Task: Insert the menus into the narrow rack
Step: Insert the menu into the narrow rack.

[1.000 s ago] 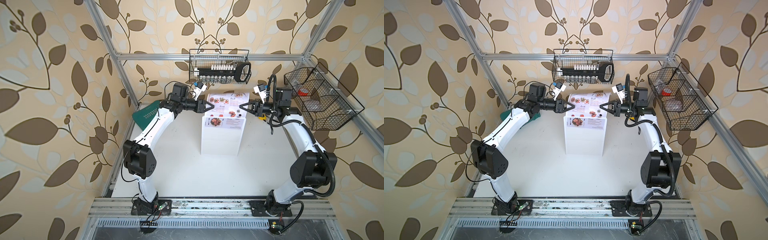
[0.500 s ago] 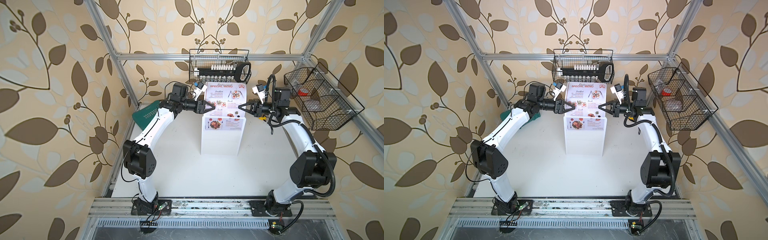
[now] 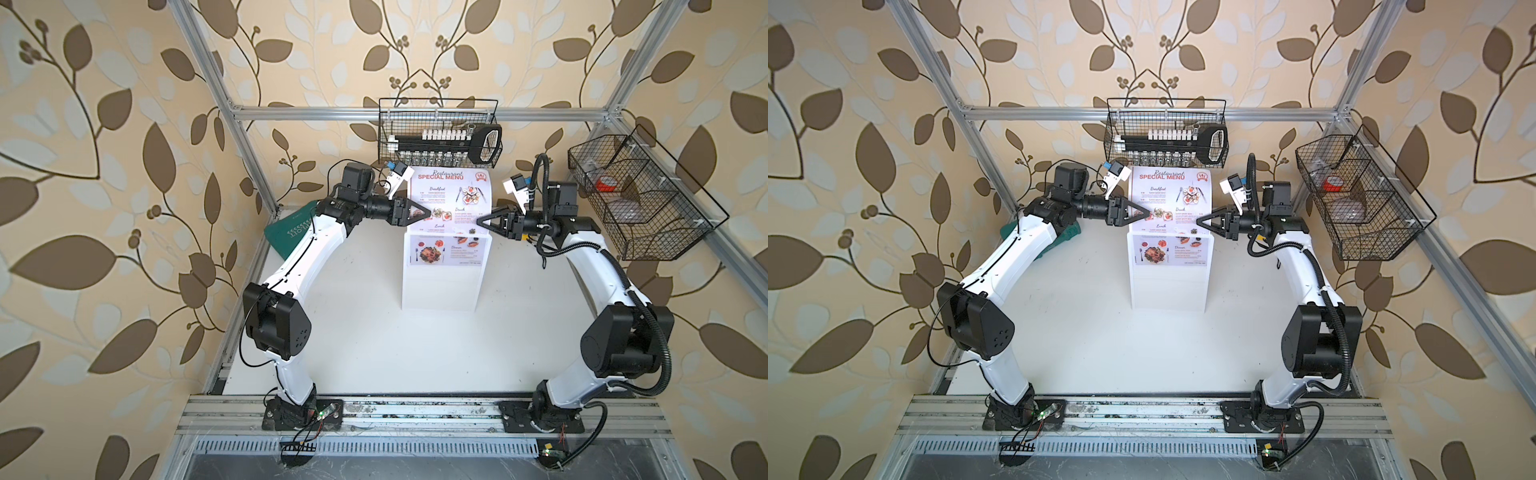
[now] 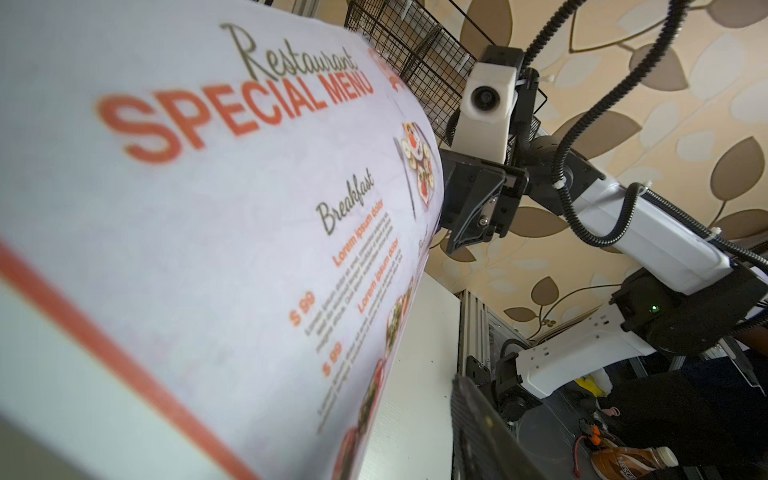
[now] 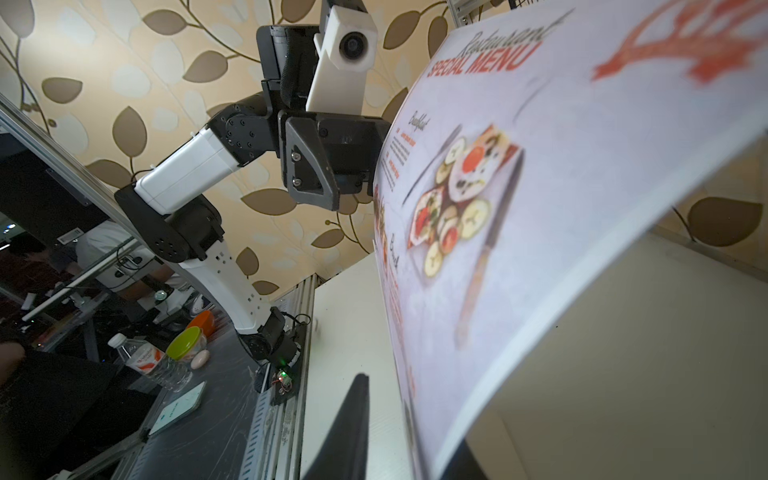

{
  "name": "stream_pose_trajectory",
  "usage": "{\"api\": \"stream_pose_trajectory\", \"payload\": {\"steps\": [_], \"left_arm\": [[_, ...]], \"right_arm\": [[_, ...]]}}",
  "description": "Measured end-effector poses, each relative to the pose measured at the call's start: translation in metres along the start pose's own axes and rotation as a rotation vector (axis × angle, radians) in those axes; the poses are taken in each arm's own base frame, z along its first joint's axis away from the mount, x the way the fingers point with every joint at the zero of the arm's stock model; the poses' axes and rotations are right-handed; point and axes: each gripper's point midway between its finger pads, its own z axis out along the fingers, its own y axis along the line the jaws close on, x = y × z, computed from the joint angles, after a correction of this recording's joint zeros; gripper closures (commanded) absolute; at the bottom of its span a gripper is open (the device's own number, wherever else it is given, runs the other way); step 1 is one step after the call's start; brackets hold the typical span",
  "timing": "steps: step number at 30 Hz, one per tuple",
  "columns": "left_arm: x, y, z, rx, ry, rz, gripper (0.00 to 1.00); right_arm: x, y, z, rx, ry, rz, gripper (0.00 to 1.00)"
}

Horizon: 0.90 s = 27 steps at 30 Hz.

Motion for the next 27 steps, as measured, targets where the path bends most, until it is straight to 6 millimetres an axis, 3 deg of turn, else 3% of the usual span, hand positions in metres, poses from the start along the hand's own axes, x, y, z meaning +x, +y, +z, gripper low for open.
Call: {"api": "stream_pose_trajectory", "payload": {"steps": [8, 13, 16, 27], "left_arm": [[-0.013, -0.011, -0.004, 0.004, -0.017, 0.053, 0.43], [-0.015, -0.019, -0.003, 0.012, -0.009, 0.069, 0.43], [-0.012, -0.021, -0.001, 0.010, 0.001, 0.076, 0.43], [0.005, -0.014, 0.000, -0.035, 0.031, 0.068, 0.44]], "right_arm": [[-0.029, 0.007, 0.000, -0.009, -0.038, -0.042, 0.74], [-0.040, 0.012, 0.001, -0.009, -0.049, -0.071, 0.92], [-0.039, 0.012, 0.001, -0.007, -0.046, -0.080, 1.00], [-0.015, 0.006, 0.002, 0.005, -0.011, -0.092, 1.00]]}}
